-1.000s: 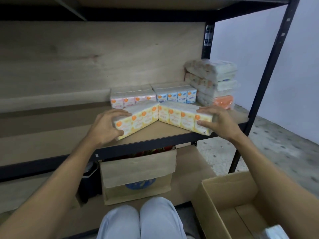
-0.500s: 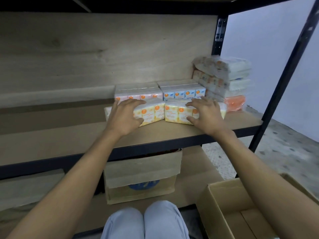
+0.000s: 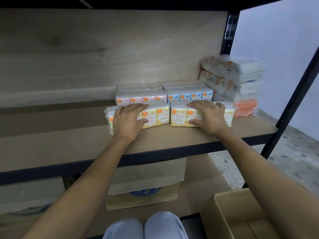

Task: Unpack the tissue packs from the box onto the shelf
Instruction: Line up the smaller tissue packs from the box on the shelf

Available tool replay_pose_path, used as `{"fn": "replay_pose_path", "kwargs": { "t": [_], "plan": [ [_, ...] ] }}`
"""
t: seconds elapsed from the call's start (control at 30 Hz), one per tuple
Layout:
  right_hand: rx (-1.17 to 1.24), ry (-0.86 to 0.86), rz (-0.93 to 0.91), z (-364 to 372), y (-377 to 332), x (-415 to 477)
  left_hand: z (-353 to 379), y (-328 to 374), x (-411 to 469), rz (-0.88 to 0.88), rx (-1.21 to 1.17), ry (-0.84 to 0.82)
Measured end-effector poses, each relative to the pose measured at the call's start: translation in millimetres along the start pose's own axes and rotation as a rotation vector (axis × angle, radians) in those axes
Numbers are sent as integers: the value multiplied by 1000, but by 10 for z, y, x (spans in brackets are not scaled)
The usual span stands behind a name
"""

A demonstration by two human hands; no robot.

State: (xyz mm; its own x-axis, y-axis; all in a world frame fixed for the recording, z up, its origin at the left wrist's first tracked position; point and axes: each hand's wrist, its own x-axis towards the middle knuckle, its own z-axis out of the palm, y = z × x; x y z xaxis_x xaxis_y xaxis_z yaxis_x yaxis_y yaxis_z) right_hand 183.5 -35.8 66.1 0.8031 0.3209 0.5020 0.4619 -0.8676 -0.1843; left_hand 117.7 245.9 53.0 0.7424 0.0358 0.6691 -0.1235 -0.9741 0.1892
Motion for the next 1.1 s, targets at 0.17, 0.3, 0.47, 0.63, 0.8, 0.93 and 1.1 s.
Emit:
{"fn": "replay_pose_path", "kwargs": {
  "t": [0.17,0.3,0.47,0.63,0.8,0.93,1.1],
  "plan": [
    [8,-16,-77,66,212,173,75,-115,138,45,-33,-12],
    [47,-6,-118,153,310,322,170,-175,230,61,-49,-12],
    [110,-18,-147,240,425,512,284,-234,335,91,-66,-4],
    [154,6,-157,337,495,605,357,-237,403,88,-57,6],
    [154,1,-172,368,542,686,386,-250,423,94,-43,9],
    [162,3,-177,389,560,724,399,-232,420,81,-37,18],
    [184,26,-167,414,542,729,423,-205,422,72,-21,36]
  ]
}}
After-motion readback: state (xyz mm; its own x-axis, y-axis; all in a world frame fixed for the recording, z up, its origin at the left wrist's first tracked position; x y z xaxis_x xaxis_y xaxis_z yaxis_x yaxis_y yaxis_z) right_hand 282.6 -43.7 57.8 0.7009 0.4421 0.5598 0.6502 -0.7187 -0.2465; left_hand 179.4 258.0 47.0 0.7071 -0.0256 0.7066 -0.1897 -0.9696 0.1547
